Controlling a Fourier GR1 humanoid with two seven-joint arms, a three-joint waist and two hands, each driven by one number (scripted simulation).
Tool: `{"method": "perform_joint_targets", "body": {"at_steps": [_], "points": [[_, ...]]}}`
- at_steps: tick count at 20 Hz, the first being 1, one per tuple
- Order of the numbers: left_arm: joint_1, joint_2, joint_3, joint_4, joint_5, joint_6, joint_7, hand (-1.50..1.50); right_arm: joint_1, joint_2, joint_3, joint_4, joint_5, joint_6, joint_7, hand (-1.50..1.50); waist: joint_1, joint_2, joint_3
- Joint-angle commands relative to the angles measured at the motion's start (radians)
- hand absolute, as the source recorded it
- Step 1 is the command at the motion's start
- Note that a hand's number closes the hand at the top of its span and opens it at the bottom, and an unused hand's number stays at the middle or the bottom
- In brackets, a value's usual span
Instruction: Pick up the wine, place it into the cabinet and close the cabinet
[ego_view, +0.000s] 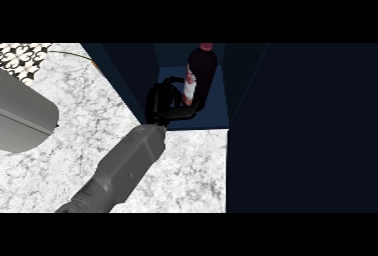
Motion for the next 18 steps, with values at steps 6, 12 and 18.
{"method": "perform_joint_targets", "body": {"at_steps": [6, 12, 18], "points": [[-0.125, 0.0, 0.038, 0.177, 0.011, 0.002, 0.01, 1.5, 0.017, 0.029, 0.076, -0.032, 0.068, -0.016, 0.012, -1.5, -0.013, 0.003, 0.0], [-0.066, 0.0, 0.035, 0.207, 0.01, -0.036, -0.038, 1.5, 0.016, 0.008, 0.037, -0.022, 0.019, 0.006, 0.002, -1.5, -0.022, 0.005, 0.0], [-0.066, 0.0, 0.088, 0.2, 0.052, -0.011, -0.118, 1.5, -0.06, -0.027, -0.019, 0.016, -0.038, -0.006, 0.048, -1.5, -0.018, 0.007, 0.0]]}}
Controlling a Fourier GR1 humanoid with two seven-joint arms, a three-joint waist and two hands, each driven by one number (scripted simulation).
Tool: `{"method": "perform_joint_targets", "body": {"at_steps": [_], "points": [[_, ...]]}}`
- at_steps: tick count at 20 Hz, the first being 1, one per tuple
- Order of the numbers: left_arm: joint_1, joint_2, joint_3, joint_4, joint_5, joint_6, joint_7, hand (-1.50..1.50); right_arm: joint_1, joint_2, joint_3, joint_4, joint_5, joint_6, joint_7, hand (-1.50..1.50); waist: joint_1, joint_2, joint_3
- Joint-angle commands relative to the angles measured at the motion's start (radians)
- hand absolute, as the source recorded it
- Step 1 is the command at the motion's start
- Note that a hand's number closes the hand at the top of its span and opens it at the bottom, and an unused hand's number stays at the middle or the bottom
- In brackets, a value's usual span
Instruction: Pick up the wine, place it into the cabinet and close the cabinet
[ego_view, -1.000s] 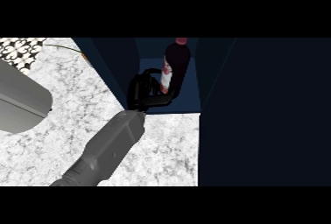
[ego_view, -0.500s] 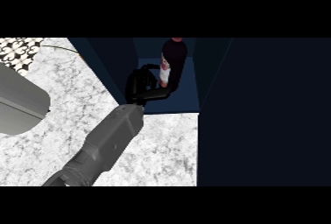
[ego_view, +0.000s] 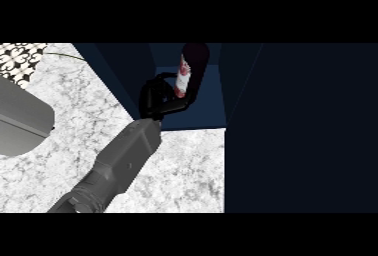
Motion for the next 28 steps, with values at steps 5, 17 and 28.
{"method": "perform_joint_targets", "body": {"at_steps": [5, 17, 28], "points": [[-0.036, 0.001, 0.062, 0.052, 0.001, 0.018, -0.117, -1.5, 0.008, -0.006, -0.015, 0.003, 0.011, 0.007, -0.022, -1.5, 0.012, -0.001, 0.0], [0.1, 0.04, -0.006, -0.115, -0.068, -0.018, -0.178, -1.5, 0.038, 0.051, 0.086, -0.04, 0.12, -0.036, -0.007, -1.5, 0.056, -0.018, 0.001], [0.366, 0.126, -0.196, -0.725, -0.183, 0.15, 0.062, -1.5, 0.068, 0.013, 0.02, -0.06, 0.05, 0.0, -0.009, -1.5, 0.082, -0.028, 0.003]]}}
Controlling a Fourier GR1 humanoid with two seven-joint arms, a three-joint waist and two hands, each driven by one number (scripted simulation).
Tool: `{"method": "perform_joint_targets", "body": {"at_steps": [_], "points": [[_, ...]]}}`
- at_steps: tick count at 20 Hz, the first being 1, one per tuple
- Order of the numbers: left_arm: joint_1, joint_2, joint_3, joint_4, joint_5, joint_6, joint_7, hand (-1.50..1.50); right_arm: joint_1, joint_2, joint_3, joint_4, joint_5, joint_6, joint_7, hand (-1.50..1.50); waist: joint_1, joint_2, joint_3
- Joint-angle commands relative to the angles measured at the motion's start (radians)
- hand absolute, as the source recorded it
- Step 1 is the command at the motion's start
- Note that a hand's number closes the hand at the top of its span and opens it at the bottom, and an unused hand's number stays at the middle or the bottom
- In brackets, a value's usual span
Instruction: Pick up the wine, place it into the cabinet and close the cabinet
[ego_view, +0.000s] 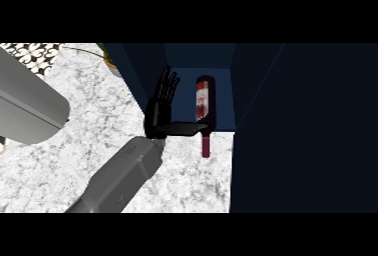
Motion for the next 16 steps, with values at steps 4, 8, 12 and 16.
{"method": "perform_joint_targets", "body": {"at_steps": [4, 8, 12, 16], "points": [[0.244, 0.181, -0.112, -0.491, -0.075, 0.079, 0.144, -1.5, 0.025, 0.009, 0.014, -0.021, 0.001, 0.006, -0.004, -1.5, 0.007, -0.004, 0.004], [0.377, 0.281, -0.161, -0.795, -0.103, 0.179, 0.22, -1.5, 0.023, -0.006, -0.004, -0.074, -0.035, -0.002, 0.037, -1.5, 0.006, -0.005, 0.004], [0.464, 0.319, -0.161, -0.968, -0.163, 0.236, 0.267, -1.5, -0.074, -0.024, -0.025, -0.069, -0.059, -0.051, 0.124, -1.5, -0.008, 0.002, 0.003], [0.552, 0.319, -0.172, -1.1, -0.221, 0.282, 0.288, -1.5, 0.007, -0.01, 0.058, -0.069, 0.001, 0.015, 0.057, -1.5, -0.012, 0.002, 0.003]]}}
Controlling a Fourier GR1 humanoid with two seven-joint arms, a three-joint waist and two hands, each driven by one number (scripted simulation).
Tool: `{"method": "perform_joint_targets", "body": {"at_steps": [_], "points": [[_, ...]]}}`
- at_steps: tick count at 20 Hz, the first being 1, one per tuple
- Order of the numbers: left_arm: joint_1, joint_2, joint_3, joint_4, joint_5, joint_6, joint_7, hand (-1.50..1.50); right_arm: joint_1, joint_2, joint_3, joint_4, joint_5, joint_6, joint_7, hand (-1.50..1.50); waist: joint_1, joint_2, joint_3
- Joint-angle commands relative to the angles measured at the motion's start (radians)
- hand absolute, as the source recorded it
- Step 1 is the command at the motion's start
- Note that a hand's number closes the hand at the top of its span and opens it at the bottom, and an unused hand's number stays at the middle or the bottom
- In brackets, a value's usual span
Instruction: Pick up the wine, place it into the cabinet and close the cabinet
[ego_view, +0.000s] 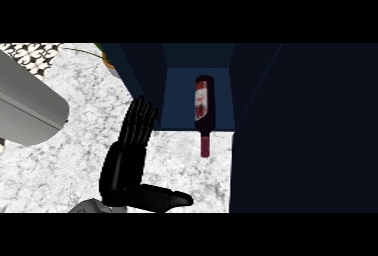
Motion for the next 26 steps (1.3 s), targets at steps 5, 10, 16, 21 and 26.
{"method": "perform_joint_targets", "body": {"at_steps": [5, 10, 16, 21, 26], "points": [[0.155, 0.115, 0.029, -0.28, -0.056, 0.058, 0.07, -1.5, 0.034, -0.1, 0.022, -0.01, -0.003, 0.148, -0.018, 1.5, -0.002, 0.001, 0.0], [0.347, 0.235, 0.06, -0.436, -0.075, 0.079, 0.035, -1.5, 0.086, -0.138, 0.12, -0.069, -0.044, 0.236, 0.029, 1.5, 0.009, -0.002, 0.0], [0.517, 0.301, 0.158, -0.528, -0.044, 0.015, -0.026, -1.5, 0.126, -0.129, 0.254, -0.15, -0.159, 0.203, 0.199, 1.5, 0.009, -0.002, -0.002], [0.642, 0.335, 0.312, -0.497, 0.055, -0.14, -0.11, -1.5, 0.086, -0.05, 0.444, -0.174, -0.044, 0.135, 0.244, 1.5, 0.006, 0.0, -0.003], [0.814, 0.379, 0.407, -0.54, 0.096, -0.236, -0.167, -1.5, 0.033, 0.022, 0.609, -0.203, 0.091, 0.032, 0.336, 1.5, 0.01, -0.004, -0.003]]}}
